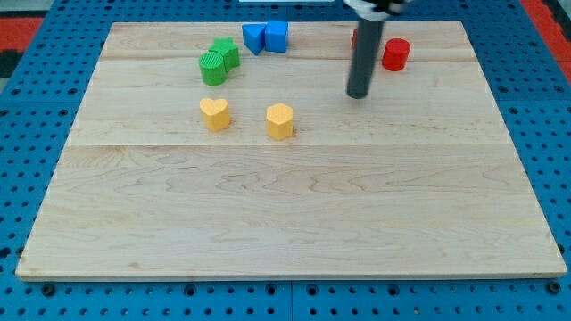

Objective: Separate green star and green circle

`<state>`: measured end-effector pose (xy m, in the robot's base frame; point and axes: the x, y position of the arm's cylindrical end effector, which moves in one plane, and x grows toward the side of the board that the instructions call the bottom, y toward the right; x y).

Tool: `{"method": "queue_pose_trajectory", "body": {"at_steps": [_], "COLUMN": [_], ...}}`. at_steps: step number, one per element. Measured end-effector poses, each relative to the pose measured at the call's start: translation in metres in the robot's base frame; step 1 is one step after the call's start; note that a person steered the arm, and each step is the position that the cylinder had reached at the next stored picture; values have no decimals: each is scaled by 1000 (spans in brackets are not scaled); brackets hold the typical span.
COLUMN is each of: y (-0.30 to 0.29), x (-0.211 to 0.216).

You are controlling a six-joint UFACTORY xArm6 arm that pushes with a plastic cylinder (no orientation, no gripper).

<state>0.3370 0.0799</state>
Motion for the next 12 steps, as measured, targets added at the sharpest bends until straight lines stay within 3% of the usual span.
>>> {"method": "queue_pose_trajectory", "body": {"at_steps": [2, 4, 6, 7, 8, 9, 12], "y": [-73, -169, -200, -202, -176, -156, -173], "x": [-69, -56, -35, -8, -8, -29, -49]}}
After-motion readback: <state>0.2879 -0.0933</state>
